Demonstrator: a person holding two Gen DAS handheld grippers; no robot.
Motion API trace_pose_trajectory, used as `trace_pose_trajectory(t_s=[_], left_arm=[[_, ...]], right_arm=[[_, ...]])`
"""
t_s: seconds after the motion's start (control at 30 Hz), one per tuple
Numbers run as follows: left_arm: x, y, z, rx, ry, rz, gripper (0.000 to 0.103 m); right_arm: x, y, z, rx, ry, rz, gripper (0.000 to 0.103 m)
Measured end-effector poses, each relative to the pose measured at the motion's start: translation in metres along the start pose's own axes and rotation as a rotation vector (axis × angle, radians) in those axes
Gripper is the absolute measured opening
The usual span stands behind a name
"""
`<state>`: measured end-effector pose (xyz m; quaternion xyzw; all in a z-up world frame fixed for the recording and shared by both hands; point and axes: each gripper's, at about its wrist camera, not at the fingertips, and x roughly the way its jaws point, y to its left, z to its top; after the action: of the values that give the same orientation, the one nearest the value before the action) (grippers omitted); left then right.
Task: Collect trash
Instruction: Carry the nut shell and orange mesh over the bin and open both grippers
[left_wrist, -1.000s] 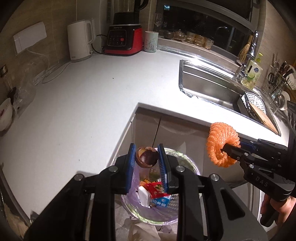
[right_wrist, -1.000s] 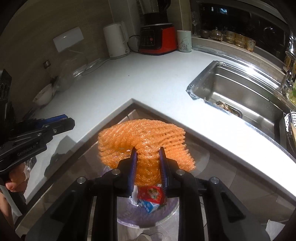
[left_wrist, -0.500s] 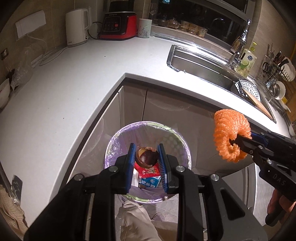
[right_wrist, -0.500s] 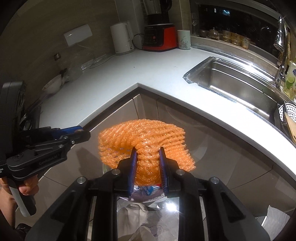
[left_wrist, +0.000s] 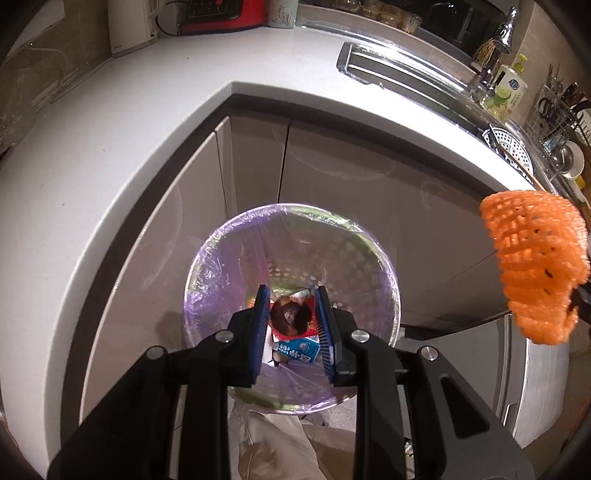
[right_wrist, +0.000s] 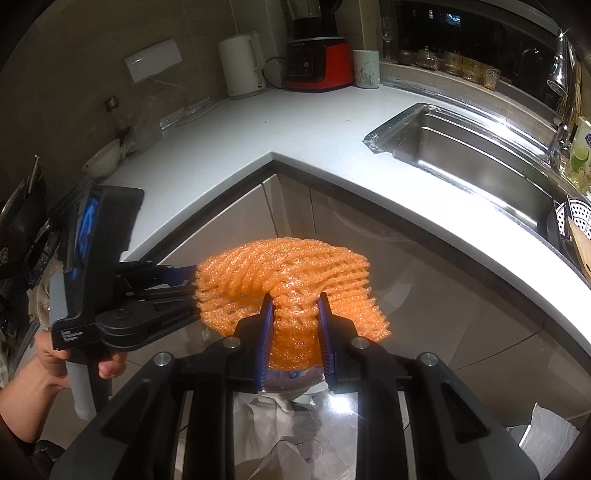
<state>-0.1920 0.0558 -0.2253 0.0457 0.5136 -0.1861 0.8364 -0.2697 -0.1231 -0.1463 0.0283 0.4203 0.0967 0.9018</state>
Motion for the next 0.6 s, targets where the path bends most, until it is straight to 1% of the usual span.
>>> trace_pose_trajectory(t_s=[0.03, 0.07, 0.1, 0.13, 0.27, 0.3, 0.4, 0.43, 0.47, 0.5, 0.53, 0.57, 0.6], left_arm=[[0.007, -0.001, 0.001, 0.003, 0.013, 0.000, 0.028], [0.013, -0.002, 0.002, 0.004, 0.025, -0.002, 0.038], [0.017, -0.002, 0.002, 0.004, 0.035, 0.000, 0.042], [0.019, -0.004, 0.003, 0.004, 0.036, 0.002, 0.049], [0.016, -0.009, 0.007, 0.019, 0.032, -0.008, 0.057], [0.013, -0.009, 0.009, 0.024, 0.029, -0.009, 0.058], [-0.007, -0.008, 0.013, 0.024, 0.005, -0.019, 0.059], [-0.016, -0.007, 0.015, 0.016, -0.010, -0.019, 0.063], [-0.028, -0.005, 0.015, 0.008, -0.033, -0.013, 0.069], [-0.040, -0.002, 0.016, 0.002, -0.056, -0.004, 0.073], [-0.052, 0.000, 0.017, -0.004, -0.080, 0.012, 0.079], [-0.065, 0.003, 0.018, -0.008, -0.105, 0.028, 0.082], [-0.075, 0.005, 0.018, -0.011, -0.126, 0.040, 0.083]], right_arm=[[0.001, -0.001, 0.000, 0.002, 0.005, -0.003, 0.023], [0.002, -0.001, 0.000, 0.006, 0.009, -0.005, 0.023], [0.003, -0.002, -0.002, 0.009, 0.012, -0.007, 0.023], [0.004, -0.003, -0.002, 0.011, 0.015, -0.010, 0.023], [0.008, -0.006, -0.001, 0.026, 0.023, -0.015, 0.023], [0.009, -0.007, 0.000, 0.027, 0.023, -0.015, 0.023], [0.010, -0.005, 0.003, 0.029, 0.019, -0.010, 0.023], [0.011, -0.006, 0.003, 0.028, 0.019, -0.006, 0.023], [0.012, -0.006, 0.003, 0.026, 0.019, -0.002, 0.023], [0.014, -0.005, 0.003, 0.025, 0.019, 0.004, 0.023], [0.016, -0.004, 0.002, 0.024, 0.021, 0.013, 0.023], [0.018, -0.005, 0.000, 0.020, 0.024, 0.021, 0.023], [0.022, -0.003, -0.001, 0.015, 0.029, 0.027, 0.023]])
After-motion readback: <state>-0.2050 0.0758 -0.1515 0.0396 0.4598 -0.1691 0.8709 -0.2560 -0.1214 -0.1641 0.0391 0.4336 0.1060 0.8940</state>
